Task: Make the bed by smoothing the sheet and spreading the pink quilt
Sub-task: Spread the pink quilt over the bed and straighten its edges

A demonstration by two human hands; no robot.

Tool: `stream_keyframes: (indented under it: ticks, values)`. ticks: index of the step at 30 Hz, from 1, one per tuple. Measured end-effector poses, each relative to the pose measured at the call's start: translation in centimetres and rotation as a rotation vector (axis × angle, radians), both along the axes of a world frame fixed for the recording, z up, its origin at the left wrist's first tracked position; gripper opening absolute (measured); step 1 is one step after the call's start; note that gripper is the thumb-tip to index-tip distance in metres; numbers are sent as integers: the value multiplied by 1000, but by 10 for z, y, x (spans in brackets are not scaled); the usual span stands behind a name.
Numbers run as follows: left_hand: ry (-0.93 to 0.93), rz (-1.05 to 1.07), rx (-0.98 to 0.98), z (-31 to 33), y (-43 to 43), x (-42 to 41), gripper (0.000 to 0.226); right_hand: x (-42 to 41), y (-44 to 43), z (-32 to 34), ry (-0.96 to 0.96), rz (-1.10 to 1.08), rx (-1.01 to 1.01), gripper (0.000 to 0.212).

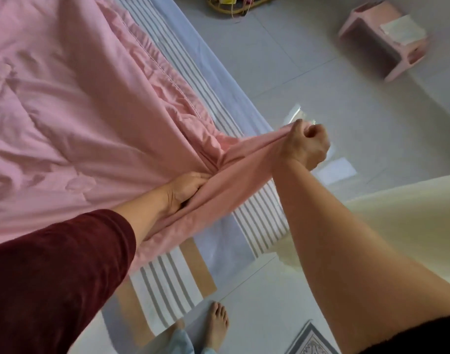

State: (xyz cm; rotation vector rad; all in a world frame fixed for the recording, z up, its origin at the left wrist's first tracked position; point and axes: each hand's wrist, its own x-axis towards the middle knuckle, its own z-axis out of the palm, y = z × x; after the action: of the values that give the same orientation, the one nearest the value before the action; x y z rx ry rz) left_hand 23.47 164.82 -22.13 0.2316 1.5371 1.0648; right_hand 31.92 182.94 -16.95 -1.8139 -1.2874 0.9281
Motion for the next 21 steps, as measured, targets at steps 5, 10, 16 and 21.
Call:
stream_keyframes:
  ticks: [5,10,16,21]
  values:
    - [847,116,-139,-7,39,-13,36,8,22,-20,-419,273,-27,18]
    - [1076,120,57,-26,41,-8,61,20,-5,-51,-592,534,-179,36]
    - [1097,-560,254,-22,10,25,8,56,-1,-60,-793,733,-152,20]
    - [1069,-744,-204,-44,-3,40,37,72,4,-72,-876,903,-158,35]
